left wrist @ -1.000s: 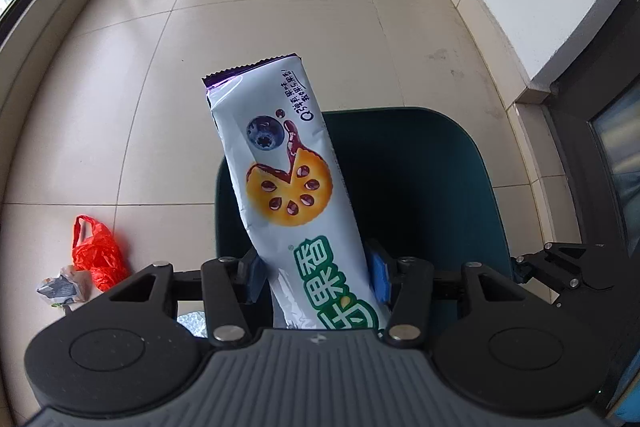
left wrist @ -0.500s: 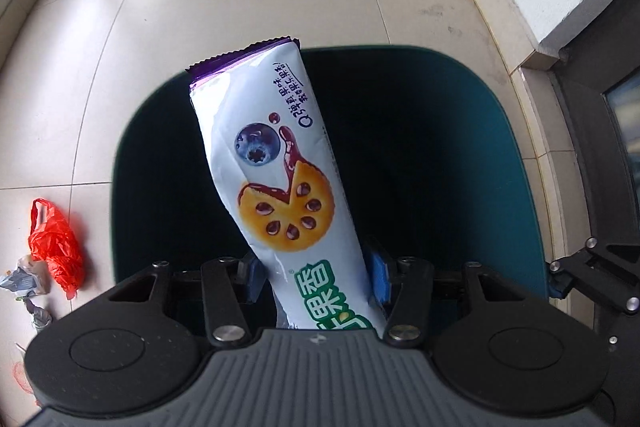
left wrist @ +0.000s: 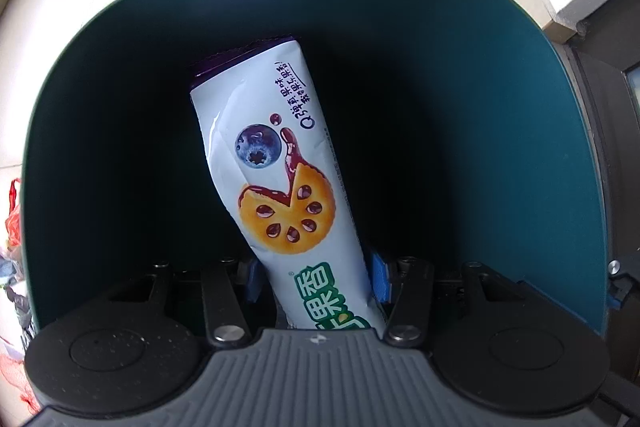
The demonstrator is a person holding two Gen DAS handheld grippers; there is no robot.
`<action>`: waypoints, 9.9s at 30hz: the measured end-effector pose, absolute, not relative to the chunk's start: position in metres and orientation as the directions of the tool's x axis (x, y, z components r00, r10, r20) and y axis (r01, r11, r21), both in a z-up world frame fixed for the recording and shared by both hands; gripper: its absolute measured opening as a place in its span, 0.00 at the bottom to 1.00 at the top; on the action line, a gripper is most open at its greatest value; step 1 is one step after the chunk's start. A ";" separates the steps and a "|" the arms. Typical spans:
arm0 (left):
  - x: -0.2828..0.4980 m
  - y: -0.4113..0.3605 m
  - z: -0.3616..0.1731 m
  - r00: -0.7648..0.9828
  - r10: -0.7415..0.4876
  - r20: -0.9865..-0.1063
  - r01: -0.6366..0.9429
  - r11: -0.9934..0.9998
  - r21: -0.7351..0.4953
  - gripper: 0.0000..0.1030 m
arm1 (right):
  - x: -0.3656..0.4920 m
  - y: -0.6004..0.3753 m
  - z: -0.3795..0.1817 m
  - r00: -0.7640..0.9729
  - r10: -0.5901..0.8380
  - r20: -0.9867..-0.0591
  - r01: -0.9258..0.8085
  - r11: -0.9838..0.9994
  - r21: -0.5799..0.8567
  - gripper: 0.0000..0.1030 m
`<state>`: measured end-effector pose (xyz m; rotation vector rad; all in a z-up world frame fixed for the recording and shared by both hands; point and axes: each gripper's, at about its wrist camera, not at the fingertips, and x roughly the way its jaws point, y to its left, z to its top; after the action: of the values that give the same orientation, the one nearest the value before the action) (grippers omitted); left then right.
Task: Collect trash
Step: 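Open the left tool to drop the wrapper into the basket, then move the left tool down toward the white cloth on the floor, then close the left tool on the white cloth, then carry the white cloth into the wastebasket with the left tool, then open the left tool to drop the cloth into the basket, then move the left tool down toward the white cabbage leaf, then close the left tool on the cabbage leaf and lift it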
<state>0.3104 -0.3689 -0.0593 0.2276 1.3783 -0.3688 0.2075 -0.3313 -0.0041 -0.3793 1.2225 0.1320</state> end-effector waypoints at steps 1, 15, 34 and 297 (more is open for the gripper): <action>0.311 -0.369 -0.060 0.150 -0.121 -0.981 0.383 0.922 -0.055 0.50 | 0.207 -0.331 -0.004 0.343 -0.103 -0.934 -0.300 0.930 -0.213 0.14; 0.303 -0.352 -0.036 0.199 -0.179 -0.964 0.393 0.915 -0.089 0.65 | 0.205 -0.333 -0.002 0.350 -0.100 -0.931 -0.287 0.935 -0.208 0.14; 0.269 -0.244 0.082 0.389 -0.207 -0.898 0.317 0.945 -0.080 0.65 | 0.214 -0.335 -0.005 0.331 -0.113 -0.937 -0.267 0.941 -0.207 0.14; 0.211 0.014 -0.182 0.014 0.232 -0.973 -0.589 0.788 0.180 0.11 | 0.221 -0.340 -0.018 0.286 -0.132 -0.949 -0.201 0.960 -0.194 0.13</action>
<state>0.2107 0.0136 -0.1820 -0.3122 1.4212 0.6559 0.2206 -0.3395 -0.0180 -0.2999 1.2861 0.0468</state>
